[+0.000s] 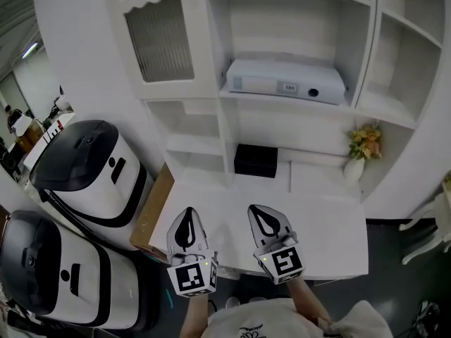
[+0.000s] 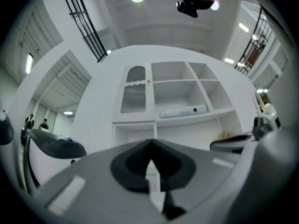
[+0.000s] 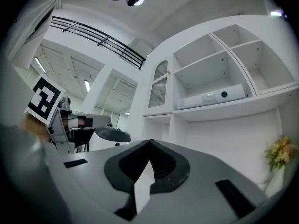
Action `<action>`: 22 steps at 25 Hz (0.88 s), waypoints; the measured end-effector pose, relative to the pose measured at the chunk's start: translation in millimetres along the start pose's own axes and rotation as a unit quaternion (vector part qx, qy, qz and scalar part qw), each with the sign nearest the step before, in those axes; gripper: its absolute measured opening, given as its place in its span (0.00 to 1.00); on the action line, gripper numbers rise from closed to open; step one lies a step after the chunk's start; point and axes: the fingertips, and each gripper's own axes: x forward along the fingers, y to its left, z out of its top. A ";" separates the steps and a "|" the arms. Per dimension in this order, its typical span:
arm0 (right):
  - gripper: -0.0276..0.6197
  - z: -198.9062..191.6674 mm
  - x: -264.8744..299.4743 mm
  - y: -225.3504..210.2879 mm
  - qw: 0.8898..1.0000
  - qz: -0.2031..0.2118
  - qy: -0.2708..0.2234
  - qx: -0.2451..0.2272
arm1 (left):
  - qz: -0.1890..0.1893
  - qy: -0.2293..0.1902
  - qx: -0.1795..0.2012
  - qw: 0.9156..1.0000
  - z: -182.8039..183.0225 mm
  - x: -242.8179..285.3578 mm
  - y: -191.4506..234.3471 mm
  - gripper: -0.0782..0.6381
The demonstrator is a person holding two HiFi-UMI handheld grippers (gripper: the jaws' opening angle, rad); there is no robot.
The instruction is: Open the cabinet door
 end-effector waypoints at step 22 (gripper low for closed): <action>0.11 200.8 89.9 -41.8 0.975 0.029 -0.145 -0.166 | -0.023 -0.100 0.037 0.994 125.8 83.9 45.5 0.12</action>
